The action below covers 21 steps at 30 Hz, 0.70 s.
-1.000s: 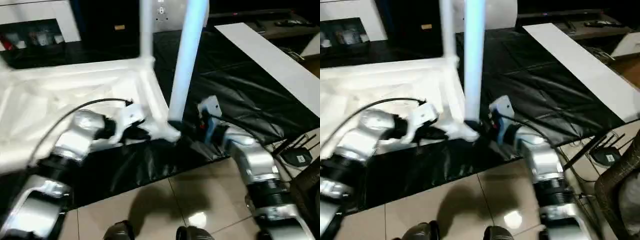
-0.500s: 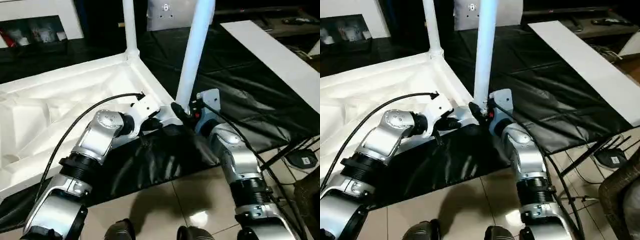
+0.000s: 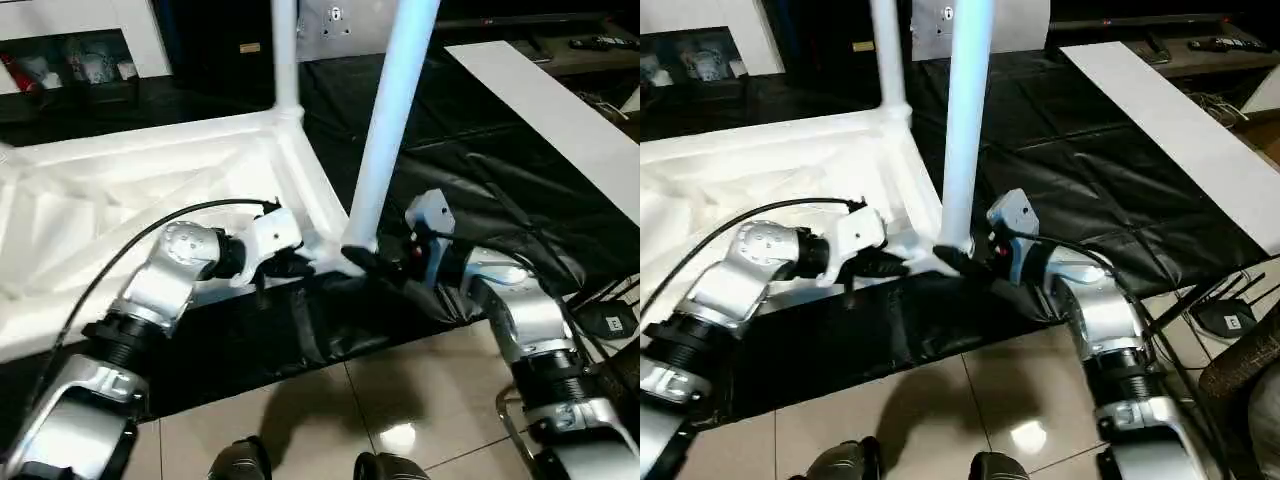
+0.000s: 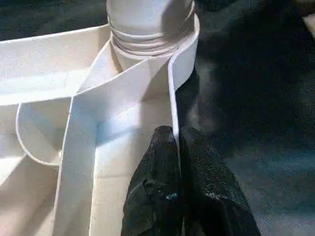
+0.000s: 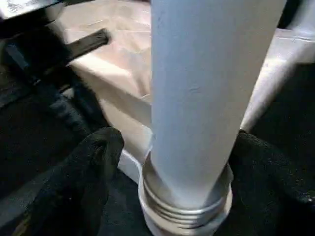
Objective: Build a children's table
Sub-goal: Rotate leg to tighten
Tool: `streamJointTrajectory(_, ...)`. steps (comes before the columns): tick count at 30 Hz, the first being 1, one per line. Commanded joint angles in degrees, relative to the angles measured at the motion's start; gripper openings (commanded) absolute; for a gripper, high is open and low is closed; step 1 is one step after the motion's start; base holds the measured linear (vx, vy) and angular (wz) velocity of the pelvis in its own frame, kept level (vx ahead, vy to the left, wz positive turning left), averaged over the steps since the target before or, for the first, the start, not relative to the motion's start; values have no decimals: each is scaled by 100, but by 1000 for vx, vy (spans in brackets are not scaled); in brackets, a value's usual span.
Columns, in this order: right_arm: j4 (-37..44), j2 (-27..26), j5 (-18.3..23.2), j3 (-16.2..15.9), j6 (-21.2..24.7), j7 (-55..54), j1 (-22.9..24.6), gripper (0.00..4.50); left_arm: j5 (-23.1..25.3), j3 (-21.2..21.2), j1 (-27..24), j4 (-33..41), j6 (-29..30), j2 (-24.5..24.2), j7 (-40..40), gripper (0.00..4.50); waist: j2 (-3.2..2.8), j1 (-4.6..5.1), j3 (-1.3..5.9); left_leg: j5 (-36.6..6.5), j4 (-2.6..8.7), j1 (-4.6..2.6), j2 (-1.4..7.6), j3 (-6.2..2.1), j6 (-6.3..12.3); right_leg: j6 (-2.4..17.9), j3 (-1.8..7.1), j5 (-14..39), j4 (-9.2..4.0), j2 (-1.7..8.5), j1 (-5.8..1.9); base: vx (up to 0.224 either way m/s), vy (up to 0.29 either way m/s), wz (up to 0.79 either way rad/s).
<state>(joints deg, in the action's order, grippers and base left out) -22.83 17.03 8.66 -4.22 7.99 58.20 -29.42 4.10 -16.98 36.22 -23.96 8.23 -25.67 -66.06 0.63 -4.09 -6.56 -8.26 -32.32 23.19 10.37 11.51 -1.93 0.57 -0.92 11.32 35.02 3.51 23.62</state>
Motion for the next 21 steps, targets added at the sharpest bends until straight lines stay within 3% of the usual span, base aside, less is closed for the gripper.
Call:
streamJointTrajectory(1,-50,157,77,-96,-163,433,-97,367,-50,-167,25,127,-307,-98,-431,0,-42,-2,435,-995,298,-213,294,-111,361,1505,185,140,-337,395,-260,0,0,0)
streamJointTrajectory(10,-321,525,325,-268,-268,1611,-288,367,-303,-297,-29,179,-687,-510,-1385,0,-26,-106,445,-904,274,-215,306,-98,441,1598,168,58,-291,399,-249,0,0,0)
streamJointTrajectory(21,-519,513,382,-483,-350,2214,-434,266,-408,-350,-24,278,-732,-575,-1679,0,-11,-116,430,-943,277,-212,311,-97,426,1600,170,315,-301,411,-233,0,0,0)
